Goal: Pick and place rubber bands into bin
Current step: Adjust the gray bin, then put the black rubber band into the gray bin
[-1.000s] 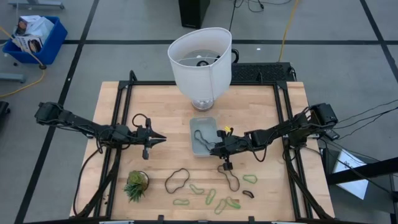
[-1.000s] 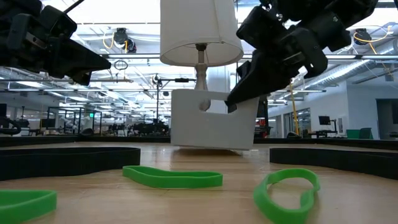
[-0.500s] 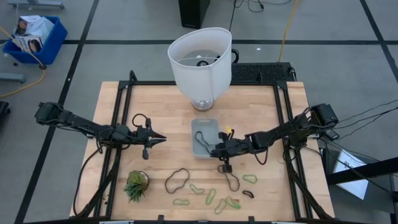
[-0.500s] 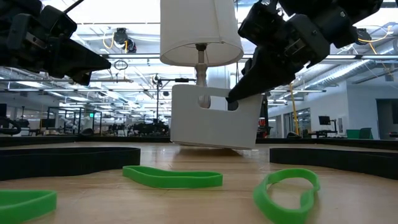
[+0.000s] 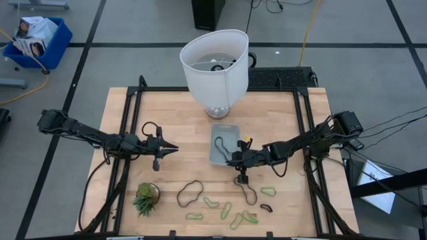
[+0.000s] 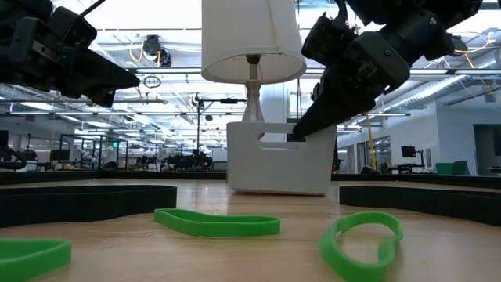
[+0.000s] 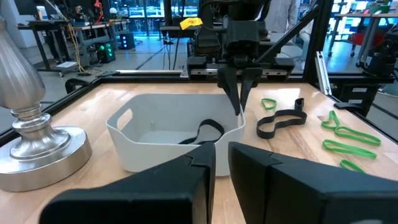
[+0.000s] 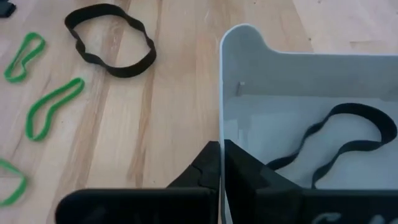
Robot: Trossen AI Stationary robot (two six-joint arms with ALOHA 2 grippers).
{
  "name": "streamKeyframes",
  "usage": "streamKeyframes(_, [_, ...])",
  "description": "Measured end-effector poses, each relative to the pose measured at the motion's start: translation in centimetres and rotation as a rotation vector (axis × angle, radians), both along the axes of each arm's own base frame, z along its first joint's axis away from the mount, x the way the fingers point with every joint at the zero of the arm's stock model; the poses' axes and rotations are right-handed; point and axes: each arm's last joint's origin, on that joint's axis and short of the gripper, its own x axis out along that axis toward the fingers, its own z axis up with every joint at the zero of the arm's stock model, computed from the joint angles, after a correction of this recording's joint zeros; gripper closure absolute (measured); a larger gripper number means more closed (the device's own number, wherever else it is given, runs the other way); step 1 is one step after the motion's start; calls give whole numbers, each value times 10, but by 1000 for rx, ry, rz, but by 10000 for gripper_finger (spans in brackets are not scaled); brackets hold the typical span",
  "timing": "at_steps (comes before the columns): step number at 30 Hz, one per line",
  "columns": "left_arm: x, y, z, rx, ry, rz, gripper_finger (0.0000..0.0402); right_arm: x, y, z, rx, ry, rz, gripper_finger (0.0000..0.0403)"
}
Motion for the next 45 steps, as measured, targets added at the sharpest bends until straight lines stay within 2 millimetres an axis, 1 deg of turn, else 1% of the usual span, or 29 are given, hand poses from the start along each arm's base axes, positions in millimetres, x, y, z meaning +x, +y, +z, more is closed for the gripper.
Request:
streamKeyframes(5, [0,0,0,-1,0,0,350,0,1,0,15,-2,15,391])
streamKeyframes(10, [0,0,0,-6,0,0,350,0,1,0,48,0,21,369])
streamKeyframes(17, [0,0,0,-9,0,1,350,2,3,2,64,-20,46,307])
streamKeyframes(24, [0,0,0,-10,0,1,350,7,4,10,25,-125,92,242])
streamKeyframes(28, [0,0,0,-9,0,0,350,9,4,14,-7,-171,118,218])
streamKeyframes(30, [0,0,0,-9,0,0,350,8,4,21,-9,-198,123,212])
streamKeyframes(32, [0,0,0,-9,5,0,350,5,3,31,-9,-230,126,212])
streamKeyframes(34, [0,0,-1,-8,9,0,350,-2,4,41,-12,-238,136,215])
streamKeyframes(38, [0,0,-2,-6,17,0,350,-20,12,66,-1,-266,177,238])
streamKeyframes(41, [0,0,-1,-6,16,0,350,-38,20,76,28,-223,176,276])
streamKeyframes(45, [0,0,-2,-6,17,0,350,-58,38,75,54,-133,185,354])
